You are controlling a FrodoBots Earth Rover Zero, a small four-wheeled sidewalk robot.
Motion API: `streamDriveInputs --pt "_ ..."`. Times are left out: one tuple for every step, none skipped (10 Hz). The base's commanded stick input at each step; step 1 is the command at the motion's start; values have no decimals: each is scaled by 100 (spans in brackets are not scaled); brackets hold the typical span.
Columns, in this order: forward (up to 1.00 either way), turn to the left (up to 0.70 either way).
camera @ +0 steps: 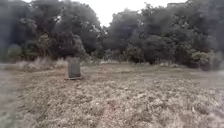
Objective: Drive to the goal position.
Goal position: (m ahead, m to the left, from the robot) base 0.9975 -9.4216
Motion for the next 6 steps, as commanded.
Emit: streamDriveInputs --pt "45 0" --pt "45 0" --pt "45 0" --pt "45 0" --pt "45 0" --pt "45 0"
